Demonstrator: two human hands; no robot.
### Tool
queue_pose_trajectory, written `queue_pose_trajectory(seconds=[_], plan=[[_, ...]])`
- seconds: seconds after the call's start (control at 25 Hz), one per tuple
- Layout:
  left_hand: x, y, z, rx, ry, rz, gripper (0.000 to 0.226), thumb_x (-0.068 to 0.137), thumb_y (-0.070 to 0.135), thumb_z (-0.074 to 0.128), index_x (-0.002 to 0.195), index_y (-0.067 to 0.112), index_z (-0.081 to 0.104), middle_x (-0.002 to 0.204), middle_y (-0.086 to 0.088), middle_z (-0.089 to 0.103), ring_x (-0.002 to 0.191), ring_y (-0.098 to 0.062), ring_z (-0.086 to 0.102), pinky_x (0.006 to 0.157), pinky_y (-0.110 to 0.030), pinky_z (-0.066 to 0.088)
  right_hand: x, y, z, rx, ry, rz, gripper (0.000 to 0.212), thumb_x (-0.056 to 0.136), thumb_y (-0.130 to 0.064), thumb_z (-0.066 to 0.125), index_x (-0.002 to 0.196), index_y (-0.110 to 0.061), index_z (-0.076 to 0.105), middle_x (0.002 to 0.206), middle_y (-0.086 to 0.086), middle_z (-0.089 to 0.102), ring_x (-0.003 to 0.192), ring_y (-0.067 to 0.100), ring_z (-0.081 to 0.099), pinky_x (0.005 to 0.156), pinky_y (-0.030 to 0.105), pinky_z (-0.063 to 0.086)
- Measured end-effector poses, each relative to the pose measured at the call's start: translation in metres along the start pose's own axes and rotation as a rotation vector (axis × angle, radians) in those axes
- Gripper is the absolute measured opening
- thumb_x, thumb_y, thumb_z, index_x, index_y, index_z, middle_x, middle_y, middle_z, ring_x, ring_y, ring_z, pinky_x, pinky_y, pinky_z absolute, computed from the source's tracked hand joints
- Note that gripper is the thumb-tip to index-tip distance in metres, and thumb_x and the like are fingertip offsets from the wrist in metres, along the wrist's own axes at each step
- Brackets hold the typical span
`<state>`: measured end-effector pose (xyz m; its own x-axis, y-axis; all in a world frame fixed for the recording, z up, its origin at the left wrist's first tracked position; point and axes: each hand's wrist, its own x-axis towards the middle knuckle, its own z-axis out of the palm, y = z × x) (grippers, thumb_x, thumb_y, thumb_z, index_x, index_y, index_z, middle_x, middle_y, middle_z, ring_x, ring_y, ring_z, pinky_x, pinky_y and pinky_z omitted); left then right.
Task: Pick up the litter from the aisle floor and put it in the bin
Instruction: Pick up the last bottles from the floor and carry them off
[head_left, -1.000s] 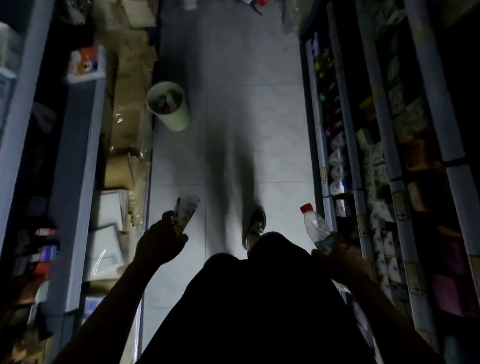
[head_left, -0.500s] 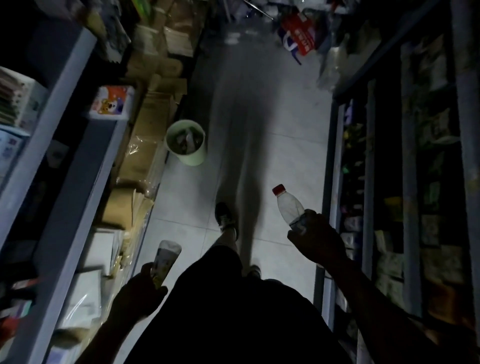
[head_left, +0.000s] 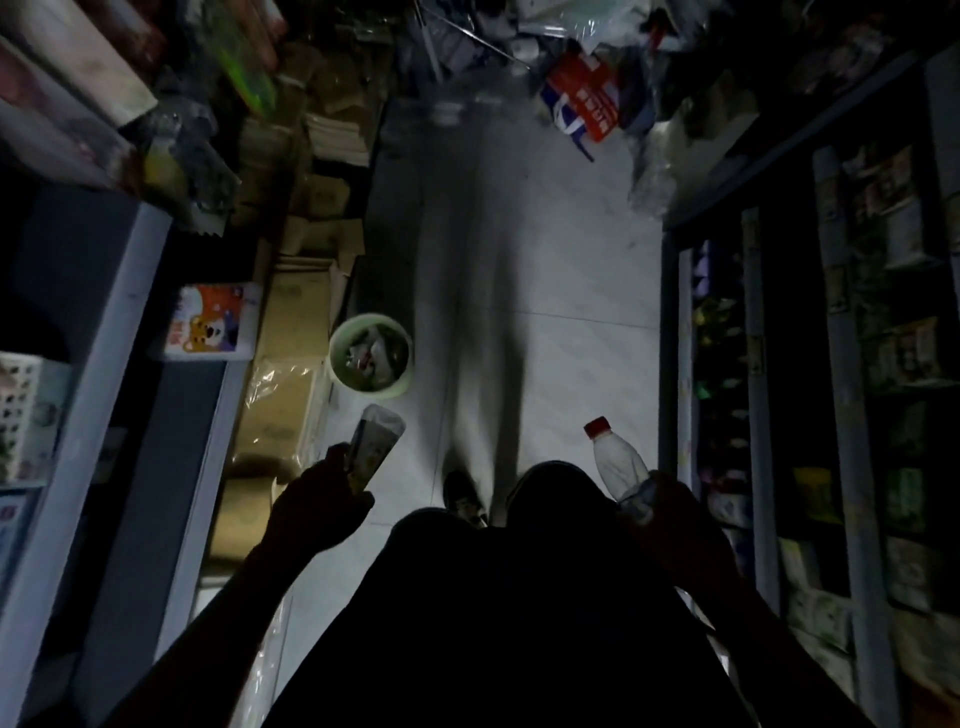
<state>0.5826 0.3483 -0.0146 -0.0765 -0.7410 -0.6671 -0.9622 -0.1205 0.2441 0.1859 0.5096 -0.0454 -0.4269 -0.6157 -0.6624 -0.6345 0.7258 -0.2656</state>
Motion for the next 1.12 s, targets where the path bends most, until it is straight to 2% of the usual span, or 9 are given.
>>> queue_pose_trajectory(seconds=[0.12, 0.32, 0.48, 0.64, 0.76, 0.84, 0.96, 1.04, 1.12], plan=[[0.059, 0.025, -0.041, -0.035, 0.022, 0.006, 0.069, 0.086, 0.034, 0.073, 0.144, 0.018, 0.041, 0.116, -0.010, 0.067, 0.095, -0.032, 0.065, 0.074, -0.034, 0.045, 0.039, 0.000, -0.003, 0.086, 0.013, 0.021, 0.060, 0.066, -0.074, 0.068, 0.107, -0.032, 0.054, 0.097, -0.009, 0.066, 0.086, 0.016, 0.069, 0.074, 0.045, 0.060], [0.137, 0.056, -0.086, -0.077, 0.001, -0.071, 0.068, 0.088, 0.033, 0.072, 0.145, 0.017, 0.038, 0.116, -0.010, 0.065, 0.091, -0.028, 0.061, 0.074, -0.032, 0.043, 0.130, -0.108, -0.071, 0.066, -0.052, -0.049, 0.038, 0.077, -0.053, 0.076, 0.097, -0.034, 0.050, 0.094, -0.007, 0.059, 0.084, 0.016, 0.063, 0.076, 0.036, 0.053], [0.161, 0.063, -0.098, -0.213, -0.011, -0.219, 0.059, 0.086, 0.031, 0.074, 0.133, 0.017, 0.042, 0.106, -0.004, 0.067, 0.082, -0.024, 0.061, 0.069, -0.032, 0.042, 0.197, -0.177, -0.107, 0.025, -0.161, -0.118, 0.039, 0.085, -0.049, 0.073, 0.111, -0.025, 0.056, 0.095, -0.008, 0.062, 0.091, 0.018, 0.064, 0.075, 0.032, 0.044], [0.206, 0.071, -0.113, -0.295, -0.007, -0.343, 0.041, 0.085, 0.030, 0.077, 0.113, 0.018, 0.051, 0.090, 0.004, 0.064, 0.071, -0.013, 0.056, 0.060, -0.026, 0.037, 0.266, -0.259, -0.122, -0.009, -0.217, -0.159, 0.053, 0.086, -0.045, 0.074, 0.121, -0.018, 0.043, 0.096, 0.002, 0.060, 0.088, 0.029, 0.064, 0.074, 0.035, 0.044], [0.245, 0.072, -0.108, -0.323, 0.023, -0.395, 0.035, 0.082, 0.033, 0.077, 0.108, 0.020, 0.056, 0.100, 0.000, 0.064, 0.089, -0.024, 0.060, 0.075, -0.033, 0.044, 0.301, -0.301, -0.099, 0.023, -0.348, -0.149, 0.048, 0.085, -0.046, 0.074, 0.111, -0.015, 0.047, 0.093, 0.002, 0.062, 0.081, 0.024, 0.061, 0.069, 0.033, 0.045], [0.273, 0.066, -0.097, -0.351, 0.036, -0.449, 0.038, 0.084, 0.035, 0.075, 0.112, 0.013, 0.061, 0.104, -0.007, 0.067, 0.095, -0.031, 0.064, 0.081, -0.036, 0.049, 0.319, -0.321, -0.071, 0.137, -0.456, -0.102, 0.041, 0.083, -0.048, 0.074, 0.103, -0.015, 0.061, 0.095, 0.007, 0.070, 0.088, 0.027, 0.068, 0.075, 0.039, 0.054], [0.319, 0.044, -0.072, -0.453, 0.033, -0.551, 0.051, 0.082, 0.049, 0.074, 0.114, 0.010, 0.067, 0.099, -0.007, 0.074, 0.084, -0.026, 0.071, 0.079, -0.038, 0.060, 0.345, -0.332, -0.007, 0.173, -0.541, -0.057, 0.019, 0.088, -0.042, 0.072, 0.089, -0.024, 0.068, 0.099, 0.014, 0.076, 0.094, 0.034, 0.072, 0.086, 0.050, 0.058], [0.352, 0.022, -0.048, -0.505, 0.047, -0.616, 0.057, 0.081, 0.051, 0.076, 0.117, 0.009, 0.065, 0.096, -0.007, 0.075, 0.079, -0.023, 0.073, 0.074, -0.040, 0.063, 0.359, -0.344, 0.036, 0.148, -0.568, -0.015, 0.028, 0.092, -0.042, 0.068, 0.103, -0.016, 0.069, 0.096, 0.010, 0.073, 0.083, 0.023, 0.071, 0.075, 0.038, 0.060], [0.387, 0.004, -0.025, -0.508, 0.055, -0.646, 0.054, 0.087, 0.045, 0.075, 0.120, 0.004, 0.061, 0.097, -0.007, 0.072, 0.077, -0.020, 0.070, 0.065, -0.033, 0.058, 0.379, -0.353, 0.083, 0.128, -0.639, 0.014, 0.028, 0.102, -0.031, 0.058, 0.112, -0.005, 0.062, 0.090, 0.005, 0.067, 0.074, 0.013, 0.064, 0.061, 0.020, 0.053]])
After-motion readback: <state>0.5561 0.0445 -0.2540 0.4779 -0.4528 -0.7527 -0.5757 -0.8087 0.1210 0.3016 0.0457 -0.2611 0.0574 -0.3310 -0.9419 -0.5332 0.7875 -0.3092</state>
